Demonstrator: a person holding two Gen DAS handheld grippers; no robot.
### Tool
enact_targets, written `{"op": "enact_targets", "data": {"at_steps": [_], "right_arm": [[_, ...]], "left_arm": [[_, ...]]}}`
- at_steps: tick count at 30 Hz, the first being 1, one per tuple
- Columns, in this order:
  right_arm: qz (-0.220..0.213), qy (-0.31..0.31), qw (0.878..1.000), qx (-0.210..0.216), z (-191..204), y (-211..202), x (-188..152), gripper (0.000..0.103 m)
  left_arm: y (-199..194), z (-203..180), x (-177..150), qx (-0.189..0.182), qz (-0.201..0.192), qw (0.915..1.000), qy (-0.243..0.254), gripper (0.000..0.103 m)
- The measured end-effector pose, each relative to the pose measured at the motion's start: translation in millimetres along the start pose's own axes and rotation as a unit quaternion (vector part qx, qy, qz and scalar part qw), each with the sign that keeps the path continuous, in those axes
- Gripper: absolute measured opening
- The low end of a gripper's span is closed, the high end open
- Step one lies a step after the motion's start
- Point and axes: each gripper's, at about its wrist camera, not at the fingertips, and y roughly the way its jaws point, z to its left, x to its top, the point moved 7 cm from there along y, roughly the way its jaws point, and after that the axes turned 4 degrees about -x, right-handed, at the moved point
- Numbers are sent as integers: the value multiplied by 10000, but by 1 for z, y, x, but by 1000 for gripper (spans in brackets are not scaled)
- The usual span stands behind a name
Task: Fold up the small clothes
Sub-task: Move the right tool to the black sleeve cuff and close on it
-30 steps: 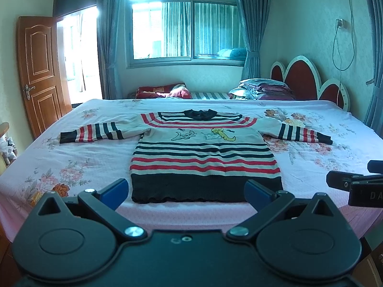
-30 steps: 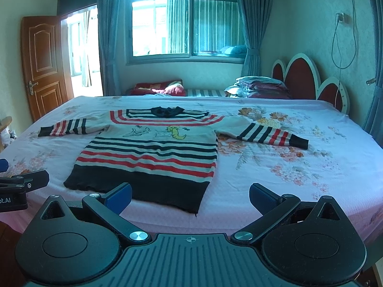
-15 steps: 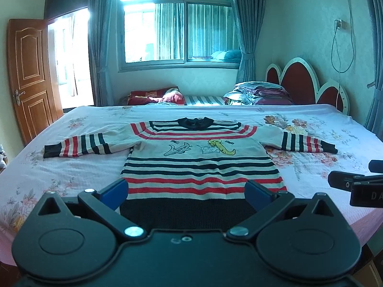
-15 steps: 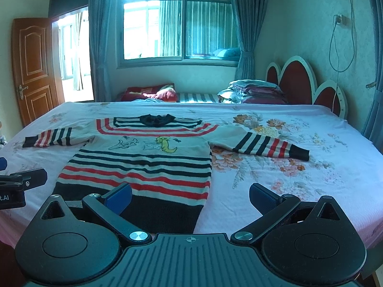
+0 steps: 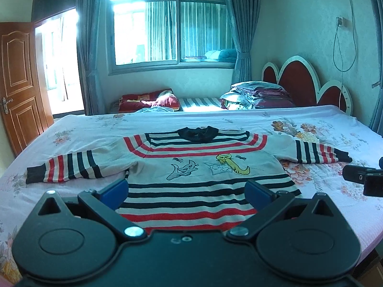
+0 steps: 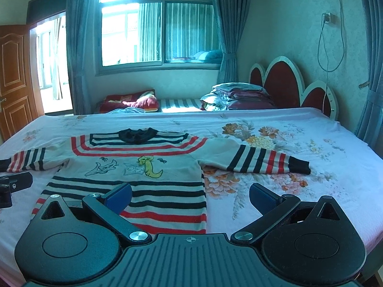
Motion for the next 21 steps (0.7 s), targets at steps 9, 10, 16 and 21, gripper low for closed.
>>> {"op": "enact_targets", "data": {"at_steps": [9,10,16,21], "right_arm": [[155,328,9990,-249,-43,57,13,103],[176,374,9987,-291,-52,68,14,103],[378,643,9955,-578,-113,139,20,103],[641,1048,9895,-758,-177,203,20,67]], "left_arm": [[63,-12,2,-79,195,9998,13,103],[73,-15,2,-101,244,9996,38,102],[142,-41,4,-258,874,9958,86,101],[203,-65,16,-354,1333,9903,-140,93]]}}
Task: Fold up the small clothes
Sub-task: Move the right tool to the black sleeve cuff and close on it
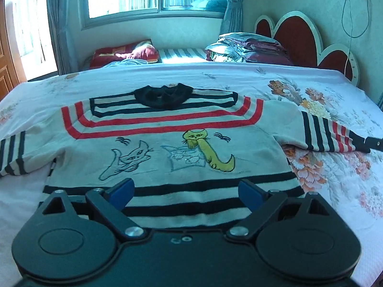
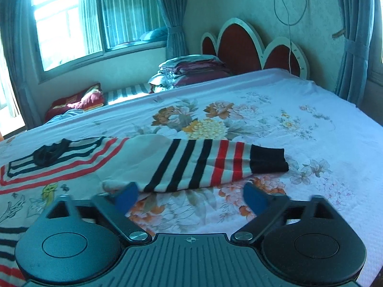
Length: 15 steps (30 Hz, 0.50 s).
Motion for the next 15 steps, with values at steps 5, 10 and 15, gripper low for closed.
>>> {"op": "enact_targets", "data": {"at_steps": [5,10,15], "right_arm": [[384,804,9959,-150,-58,64,8,53],[657,1511,9860,-243,-99,111,3,53],[800,1834,9793,-320,-121,137,-4,53]], "left_arm": [[35,-29,29,77,13,9999,135,96],[64,-54,44,179,116,9991,376,99],[88,-67,56,210,175,9989,374,99]]}}
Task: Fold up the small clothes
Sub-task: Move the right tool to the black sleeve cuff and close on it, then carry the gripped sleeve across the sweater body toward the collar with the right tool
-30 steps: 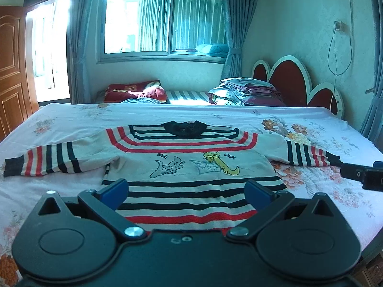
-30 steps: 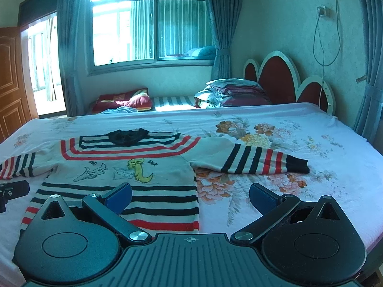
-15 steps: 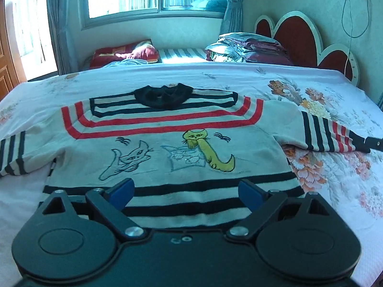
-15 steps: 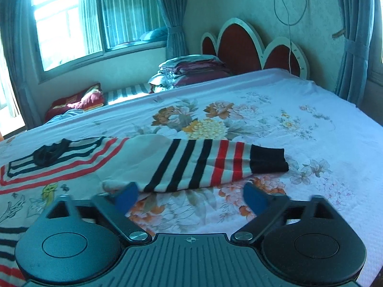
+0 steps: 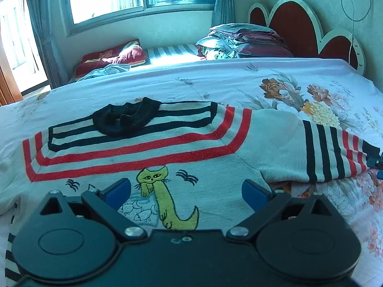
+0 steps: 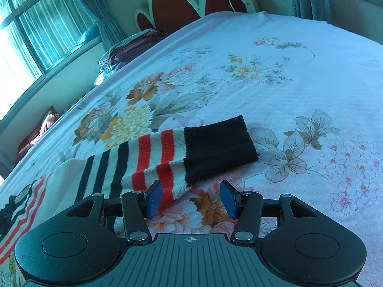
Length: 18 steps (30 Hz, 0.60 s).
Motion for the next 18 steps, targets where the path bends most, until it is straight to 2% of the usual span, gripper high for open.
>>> {"op": "enact_targets", "data": {"at_steps": [4,8,12,13,14,16,18], "right_arm": [[-47,134,9999,1,-10,8,5,52],[-76,396,9992,19,-20,14,10,36],[-66,425,9991,32,-22,19,16,32],[-73,385,9992,23,-22,19,16,25],[-77,312,9995,16,-21,22,17,9],[-121,122,9999,15,-15,22,20,6],[-374,-307,9988,54,5,15,27,6]], "left_arm": [[14,-8,9,-5,51,10000,-51,100],[23,-13,16,-38,107,9999,-85,100],[27,-5,30,70,15,9999,-132,100],[28,-1,34,94,-6,9998,-171,100],[28,3,37,128,-29,9997,-195,100],[25,13,43,187,-109,9995,-230,100],[22,24,47,252,-151,9993,-235,100]]}}
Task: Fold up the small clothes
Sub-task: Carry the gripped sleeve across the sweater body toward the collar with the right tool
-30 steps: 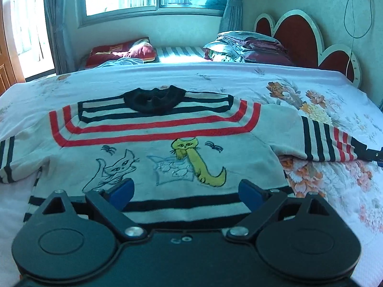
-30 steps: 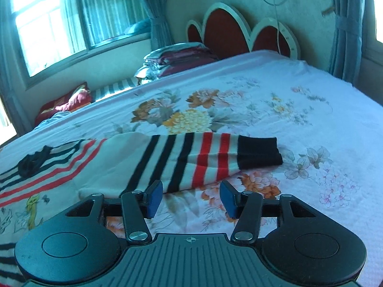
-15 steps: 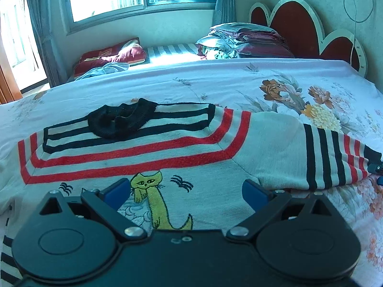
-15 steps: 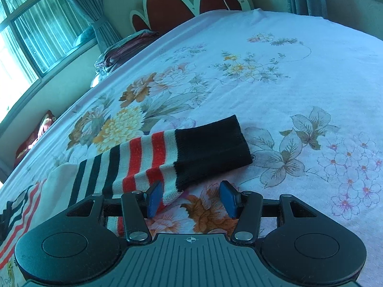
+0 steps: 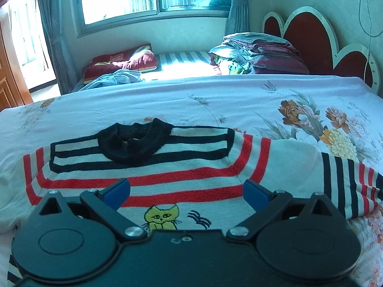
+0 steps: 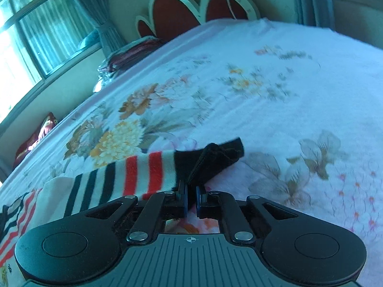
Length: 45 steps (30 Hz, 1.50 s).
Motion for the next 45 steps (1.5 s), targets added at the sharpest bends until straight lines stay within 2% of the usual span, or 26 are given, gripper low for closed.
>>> {"op": "enact_targets", "data": {"at_steps": [5,9,15,20,23,29,31,32,34,36,38,41,45], "right_arm": [[-143,-650,9964,521,78,-2,9,6],[-98,-1345,9851,1068,161,-11,-9,6],[177,-2278,9602,1609,271,-26,-70,6],[441,-2929,9359,1908,342,-41,-133,6],[532,-3233,9224,2045,375,-48,-167,6],[746,-3584,9039,2215,422,-48,-222,6],[862,-3746,8963,2213,430,-46,-244,6],[738,-3883,8926,2167,434,-46,-251,6],[549,-4209,8822,2040,439,-52,-258,6],[551,-4302,8779,2029,439,-51,-258,10],[568,-4217,8804,2095,434,-57,-250,13],[323,-3716,9038,2097,413,-71,-220,13],[-145,-3244,9305,1693,371,-78,-175,13]], "left_arm": [[2,51,-14,219,308,9990,-254,99],[-4,104,-33,183,361,9977,-540,97],[-8,175,-56,108,401,9950,-913,97],[-22,221,-65,159,204,9944,-1026,97],[-28,243,-70,193,123,9935,-1113,97],[-29,272,-82,-49,114,9897,-1426,94],[-28,275,-83,-246,114,9880,-1519,94],[-28,274,-84,-366,106,9868,-1574,94],[-26,268,-81,-633,59,9840,-1664,94],[-20,258,-76,-929,81,9798,-1767,94],[-12,245,-72,-1176,129,9757,-1846,94],[-1,217,-63,-1475,157,9742,-1702,92],[25,178,-62,-1980,386,9649,-1682,77]]}}
